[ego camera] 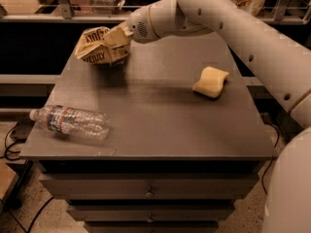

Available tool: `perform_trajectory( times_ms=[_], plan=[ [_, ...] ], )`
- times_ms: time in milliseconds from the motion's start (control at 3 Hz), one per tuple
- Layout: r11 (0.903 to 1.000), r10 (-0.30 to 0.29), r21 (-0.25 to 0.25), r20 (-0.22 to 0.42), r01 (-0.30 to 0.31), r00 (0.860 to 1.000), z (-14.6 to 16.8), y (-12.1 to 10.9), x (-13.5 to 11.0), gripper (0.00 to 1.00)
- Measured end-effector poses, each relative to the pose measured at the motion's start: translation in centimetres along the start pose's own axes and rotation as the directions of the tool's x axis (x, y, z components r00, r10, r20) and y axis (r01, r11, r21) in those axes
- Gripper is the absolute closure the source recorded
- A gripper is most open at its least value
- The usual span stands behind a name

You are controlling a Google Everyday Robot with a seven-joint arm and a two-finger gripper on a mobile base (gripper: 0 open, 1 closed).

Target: Move brown chip bag near water bottle

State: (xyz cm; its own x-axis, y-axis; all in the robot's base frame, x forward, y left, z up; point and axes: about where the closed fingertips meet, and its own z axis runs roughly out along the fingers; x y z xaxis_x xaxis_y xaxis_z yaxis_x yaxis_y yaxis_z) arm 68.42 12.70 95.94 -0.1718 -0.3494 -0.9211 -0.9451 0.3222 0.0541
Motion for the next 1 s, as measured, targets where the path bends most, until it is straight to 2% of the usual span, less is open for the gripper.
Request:
perform_trajectory(
  times_ms=[333, 1000],
  plan=[
    [1.0000, -0.001, 0.000, -0.034, 0.001, 0.999, 0.1, 2.3, 0.4, 1.00],
    [0.9995, 0.024, -0.022, -0.024, -0.025, 0.999, 0.6, 9.0, 2.7, 0.98]
  ],
)
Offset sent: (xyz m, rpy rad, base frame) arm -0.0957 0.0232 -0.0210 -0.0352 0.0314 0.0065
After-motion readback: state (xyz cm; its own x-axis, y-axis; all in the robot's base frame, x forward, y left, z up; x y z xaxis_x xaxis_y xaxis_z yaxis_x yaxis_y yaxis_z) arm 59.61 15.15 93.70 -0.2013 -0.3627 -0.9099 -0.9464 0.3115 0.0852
